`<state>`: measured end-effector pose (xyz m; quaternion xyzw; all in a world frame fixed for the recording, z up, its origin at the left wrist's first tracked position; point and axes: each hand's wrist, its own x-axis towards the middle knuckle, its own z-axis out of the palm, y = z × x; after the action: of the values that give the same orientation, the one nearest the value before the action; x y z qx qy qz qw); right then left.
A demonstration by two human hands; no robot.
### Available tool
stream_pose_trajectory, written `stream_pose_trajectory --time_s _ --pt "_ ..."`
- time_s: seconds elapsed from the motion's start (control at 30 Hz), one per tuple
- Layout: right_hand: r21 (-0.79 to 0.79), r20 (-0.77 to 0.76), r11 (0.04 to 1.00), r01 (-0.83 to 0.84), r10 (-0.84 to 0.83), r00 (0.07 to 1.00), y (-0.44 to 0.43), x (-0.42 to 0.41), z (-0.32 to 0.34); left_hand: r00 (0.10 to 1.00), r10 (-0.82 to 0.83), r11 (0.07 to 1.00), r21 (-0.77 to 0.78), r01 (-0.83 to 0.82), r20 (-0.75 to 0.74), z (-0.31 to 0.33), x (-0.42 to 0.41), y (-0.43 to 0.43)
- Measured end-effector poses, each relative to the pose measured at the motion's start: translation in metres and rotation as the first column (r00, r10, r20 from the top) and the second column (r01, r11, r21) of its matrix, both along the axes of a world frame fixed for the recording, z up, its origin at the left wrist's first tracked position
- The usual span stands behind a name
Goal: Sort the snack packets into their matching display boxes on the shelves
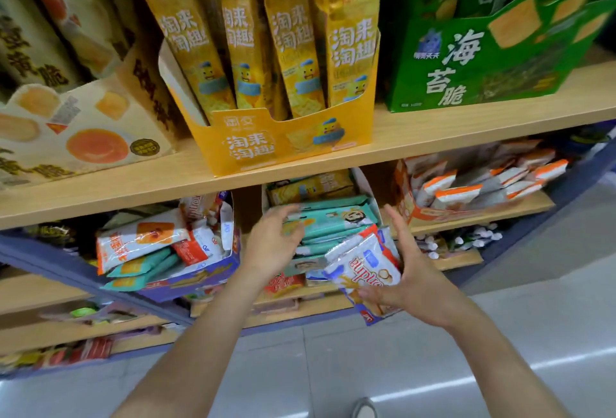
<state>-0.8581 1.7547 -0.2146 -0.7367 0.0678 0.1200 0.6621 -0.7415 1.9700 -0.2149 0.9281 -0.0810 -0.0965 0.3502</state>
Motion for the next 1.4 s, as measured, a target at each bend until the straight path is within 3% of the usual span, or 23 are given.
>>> stream_pose_trajectory --time_s 0.07,0.13,0.37,0.5,0.63,0.77,0.83,0.93,1.0,1.17,1.3,1.4 --pt "-0.018 -0.015 1.000 -0.009 0.009 1.000 -0.007 0.005 -0.001 0.994 -0.097 0.943 0.323 0.079 0.041 -0.014 0.021 -0.007" --pt "-0.041 -0.051 0.999 -0.035 0.033 0.998 -0.009 0.009 -0.007 0.995 -0.103 0.863 0.497 0.092 -0.006 -0.027 0.030 -0.014" --pt "-0.060 -0.104 0.998 -0.014 0.007 0.995 -0.020 0.009 -0.027 0.991 -0.128 0.884 0.457 0.102 0.026 -0.052 0.013 -0.012" --pt "-0.004 -0.020 0.974 0.228 -0.228 0.974 -0.029 0.007 -0.029 0.990 -0.138 0.909 0.397 0.128 -0.002 -0.052 -0.014 -0.031" --pt "0.155 -0.059 0.833 0.532 -0.529 0.846 -0.022 0.003 -0.039 0.984 -0.178 0.915 0.367 0.168 -0.006 -0.051 -0.030 -0.048" --pt "0.214 -0.124 0.772 0.599 -0.587 0.800 -0.004 -0.009 -0.043 0.960 -0.215 0.870 0.482 0.103 0.182 -0.043 -0.011 -0.041" --pt "0.237 -0.155 0.759 0.607 -0.587 0.795 0.002 -0.014 -0.043 0.951 -0.204 0.803 0.595 0.026 0.234 -0.041 0.009 -0.034" --pt "0.257 -0.186 0.770 0.584 -0.554 0.811 0.004 -0.017 -0.041 0.989 -0.149 0.684 0.725 0.084 0.026 -0.041 0.030 -0.032" --pt "0.250 -0.192 0.803 0.541 -0.506 0.841 0.006 -0.017 -0.038 0.988 -0.144 0.655 0.744 0.136 -0.054 -0.039 0.037 -0.035" --pt "0.309 -0.248 0.827 0.470 -0.407 0.879 0.008 -0.015 -0.035 0.976 -0.189 0.726 0.655 0.211 -0.104 -0.036 0.046 -0.036" --pt "0.434 -0.295 0.777 0.455 -0.354 0.887 0.011 -0.016 -0.031 0.941 -0.192 0.812 0.494 0.311 -0.277 -0.029 0.051 -0.036" --pt "0.462 -0.314 0.754 0.467 -0.353 0.881 0.014 -0.017 -0.033 0.915 -0.171 0.821 0.461 0.337 -0.364 -0.024 0.059 -0.038"
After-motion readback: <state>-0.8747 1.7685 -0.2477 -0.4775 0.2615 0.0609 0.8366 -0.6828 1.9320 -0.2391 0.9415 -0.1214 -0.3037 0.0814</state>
